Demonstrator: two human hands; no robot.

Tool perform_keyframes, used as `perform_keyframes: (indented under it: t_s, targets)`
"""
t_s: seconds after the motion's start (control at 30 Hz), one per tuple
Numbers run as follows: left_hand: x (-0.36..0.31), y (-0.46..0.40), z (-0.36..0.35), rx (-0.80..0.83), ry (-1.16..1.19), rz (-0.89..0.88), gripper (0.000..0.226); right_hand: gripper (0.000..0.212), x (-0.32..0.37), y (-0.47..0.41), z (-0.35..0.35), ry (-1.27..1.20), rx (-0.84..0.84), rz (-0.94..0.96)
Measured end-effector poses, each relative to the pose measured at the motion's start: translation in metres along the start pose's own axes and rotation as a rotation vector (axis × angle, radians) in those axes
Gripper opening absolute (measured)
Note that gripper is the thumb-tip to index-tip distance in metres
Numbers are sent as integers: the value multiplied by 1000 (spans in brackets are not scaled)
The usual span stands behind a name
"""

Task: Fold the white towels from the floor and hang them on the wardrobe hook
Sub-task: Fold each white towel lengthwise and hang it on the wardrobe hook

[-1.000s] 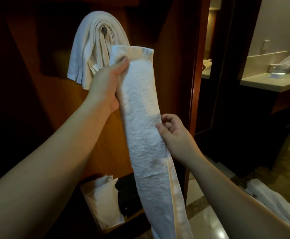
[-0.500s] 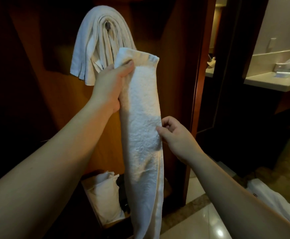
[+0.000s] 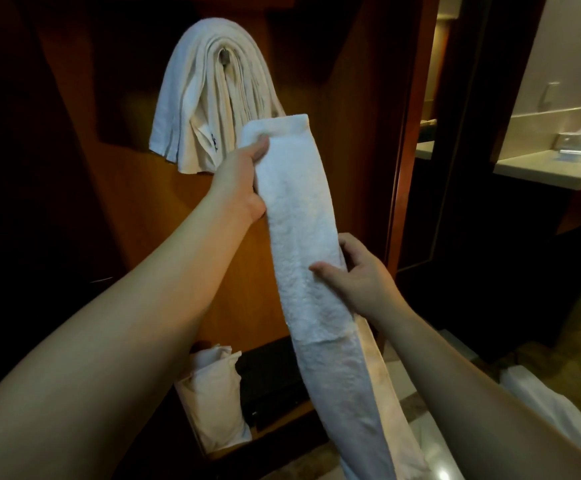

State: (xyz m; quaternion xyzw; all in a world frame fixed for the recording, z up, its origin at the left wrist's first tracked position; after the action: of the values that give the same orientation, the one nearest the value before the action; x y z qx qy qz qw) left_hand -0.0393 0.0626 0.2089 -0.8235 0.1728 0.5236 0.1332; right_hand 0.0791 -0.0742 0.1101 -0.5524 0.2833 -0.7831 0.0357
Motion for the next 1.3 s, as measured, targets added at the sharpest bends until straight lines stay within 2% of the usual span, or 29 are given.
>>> perform_keyframes:
  t_s: [0.13, 0.23, 0.3, 0.4, 0.47, 0.6, 0.83, 0.9, 1.0, 1.13, 1.23, 1.3]
  targets:
    - [-4, -9, -5, -21, 36, 14, 31, 38, -42, 15, 0, -12, 122, -222]
    - [-11, -14, -6, -31, 38, 5, 32, 22, -70, 29, -4, 21, 134, -323]
    - [-12, -16, -7, -25, 23, 6, 32, 22, -74, 35, -6, -18, 88, -361]
    - [-15, -16, -7, 8, -2, 4, 33, 29, -63, 34, -11, -58, 90, -342]
    - [-21, -17, -5, 32, -15, 1, 35, 22, -59, 30, -11, -23, 109, -329]
    - [-31, -17, -1, 62, -55, -4, 36, 20, -57, 26, -9, -67, 150, -280]
    - [-41, -20, -1, 91, -44, -24, 33, 50, -46, 23, -1, -117, 181, -222]
    - [-39, -20, -6, 91, -53, -26, 34, 46, -45, 23, 2, -108, 159, -230]
    - [-31, -24, -12, 85, -91, -38, 36, 29, -43, 27, 3, -151, 120, -253]
    - [5, -30, -12, 127, -339, 42, 50, 5, -28, 21, 2, -276, 78, -263]
    - [54, -24, 1, 47, -719, 131, 74, 12, -17, 1, 18, -336, -67, -264]
    - [76, -9, 13, -62, -860, 45, 74, 20, -18, -10, 28, -343, -151, -310]
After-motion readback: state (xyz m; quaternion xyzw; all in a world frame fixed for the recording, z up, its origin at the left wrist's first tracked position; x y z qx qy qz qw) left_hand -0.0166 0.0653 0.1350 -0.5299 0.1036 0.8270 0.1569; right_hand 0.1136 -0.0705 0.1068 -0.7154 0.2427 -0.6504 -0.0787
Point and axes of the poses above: each hand's wrist, its own y-axis away from the middle knuckle, its own z-axis out of the back of the hand, x = y × z, the point moved 7 cm from there along -y, towards the middle knuckle, and after that the axes turned 3 degrees about -y, right-handed, at the moved point
